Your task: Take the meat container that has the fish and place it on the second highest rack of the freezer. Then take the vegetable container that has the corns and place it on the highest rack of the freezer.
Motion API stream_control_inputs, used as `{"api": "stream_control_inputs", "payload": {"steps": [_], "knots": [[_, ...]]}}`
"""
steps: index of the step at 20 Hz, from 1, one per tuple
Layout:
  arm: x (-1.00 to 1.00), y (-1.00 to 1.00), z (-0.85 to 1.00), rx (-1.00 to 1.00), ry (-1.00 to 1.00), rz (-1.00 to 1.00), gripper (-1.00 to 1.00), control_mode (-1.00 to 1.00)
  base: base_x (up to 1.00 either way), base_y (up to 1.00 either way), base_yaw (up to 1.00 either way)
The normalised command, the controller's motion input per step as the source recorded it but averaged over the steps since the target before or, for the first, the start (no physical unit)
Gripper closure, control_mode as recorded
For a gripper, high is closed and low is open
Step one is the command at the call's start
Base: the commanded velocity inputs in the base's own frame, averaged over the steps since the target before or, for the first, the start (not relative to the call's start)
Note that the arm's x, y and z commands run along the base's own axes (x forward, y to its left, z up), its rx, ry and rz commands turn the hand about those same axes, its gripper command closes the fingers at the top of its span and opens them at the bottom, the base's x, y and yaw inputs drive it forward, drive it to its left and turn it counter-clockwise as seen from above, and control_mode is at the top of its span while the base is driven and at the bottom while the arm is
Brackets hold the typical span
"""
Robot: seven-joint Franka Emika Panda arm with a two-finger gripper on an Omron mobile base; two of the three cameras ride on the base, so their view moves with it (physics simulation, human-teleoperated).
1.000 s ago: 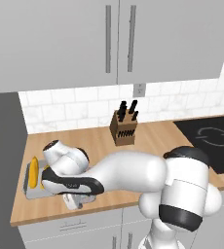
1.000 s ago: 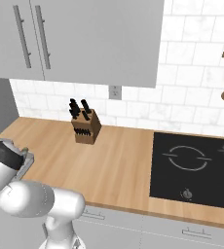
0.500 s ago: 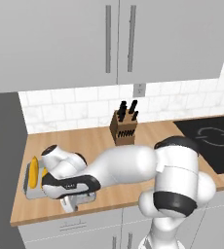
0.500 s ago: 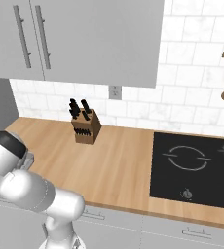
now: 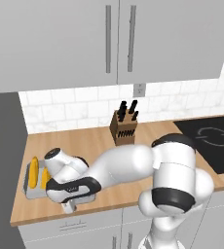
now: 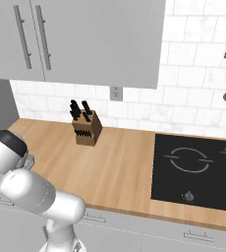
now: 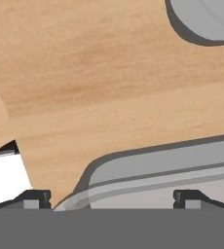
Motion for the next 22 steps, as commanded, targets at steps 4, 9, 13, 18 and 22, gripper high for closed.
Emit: {"api": "stream_control_inputs", "payload": {"steps": [4,9,13,18,22], "knots": [[0.06,0.03,-0.30,0.00,-0.03,0.00,-1.00,-1.00,0.00,0.00,0.00],[0.01,0.00,-0.35,0.00,-0.01,0.00,-1.00,-1.00,0.00,0.00,0.00],[0.00,0.00,-0.16,0.00,0.00,0.00,-1.00,-1.00,0.00,0.00,0.00],[0.00,0.00,0.00,0.00,0.00,0.00,-1.00,-1.00,0.00,0.00,0.00],[0.00,0.00,0.00,0.00,0.00,0.00,1.00,-1.00,0.00,0.00,0.00]]}}
